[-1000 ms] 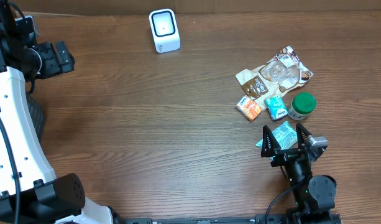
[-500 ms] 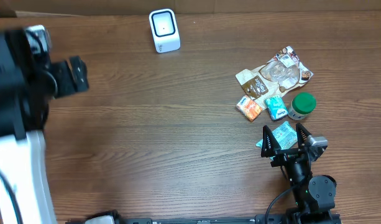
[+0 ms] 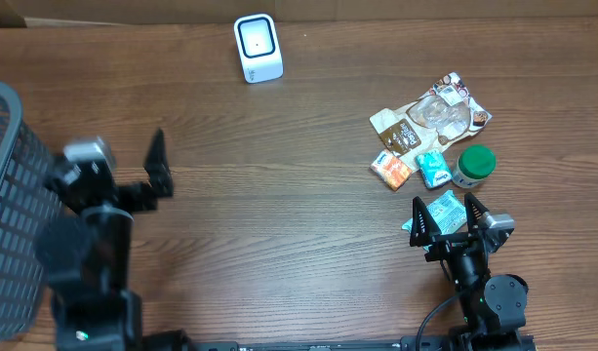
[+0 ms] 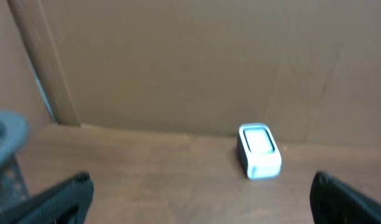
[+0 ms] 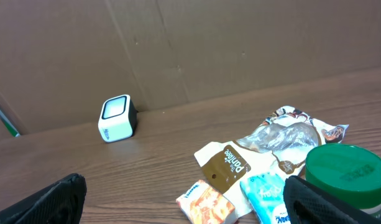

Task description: Scan the item barcode

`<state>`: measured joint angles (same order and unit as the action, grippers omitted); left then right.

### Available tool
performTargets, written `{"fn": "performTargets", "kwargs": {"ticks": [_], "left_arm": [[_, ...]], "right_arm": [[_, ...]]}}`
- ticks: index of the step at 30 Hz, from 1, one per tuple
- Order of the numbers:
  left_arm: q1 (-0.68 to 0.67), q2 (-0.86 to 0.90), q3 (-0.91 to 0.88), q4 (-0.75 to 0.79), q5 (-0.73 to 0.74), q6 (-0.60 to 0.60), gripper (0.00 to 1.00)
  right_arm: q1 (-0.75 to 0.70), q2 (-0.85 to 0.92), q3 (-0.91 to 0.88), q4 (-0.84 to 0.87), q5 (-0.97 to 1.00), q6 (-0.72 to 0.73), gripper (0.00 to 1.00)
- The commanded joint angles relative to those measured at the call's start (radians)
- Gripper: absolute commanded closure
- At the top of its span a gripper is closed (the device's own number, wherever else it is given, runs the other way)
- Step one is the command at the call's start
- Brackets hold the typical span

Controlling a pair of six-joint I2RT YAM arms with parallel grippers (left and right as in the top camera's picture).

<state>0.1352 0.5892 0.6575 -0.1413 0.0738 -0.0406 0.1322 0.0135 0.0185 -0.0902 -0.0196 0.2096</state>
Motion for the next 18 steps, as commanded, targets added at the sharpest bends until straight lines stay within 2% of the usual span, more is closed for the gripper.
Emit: {"fn": "performTargets", "kwargs": {"ticks": [1,7,16,18], "left_arm": [[-0.031,-0.105,-0.182,0.103,0.03,0.046,0.0],[-0.06,-0.277,-0.44,0.244,0.004,0.063,0.0],[-0.065,-0.506,-0.639,0.227,-0.056,0.064,0.01],[-0.066,-0.549,-0.653,0.163,-0.057,0.065,0.0]], "right_arm": [[-0.003,-0.011,-0.011,0.007,-0.001,0.002,0.0],[-0.003,-0.011,-0.011,0.007,-0.001,0.002,0.0],[-0.003,-0.011,-0.011,0.007,-0.001,0.002,0.0],[-0.003,-0.011,-0.011,0.007,-0.001,0.002,0.0]]}}
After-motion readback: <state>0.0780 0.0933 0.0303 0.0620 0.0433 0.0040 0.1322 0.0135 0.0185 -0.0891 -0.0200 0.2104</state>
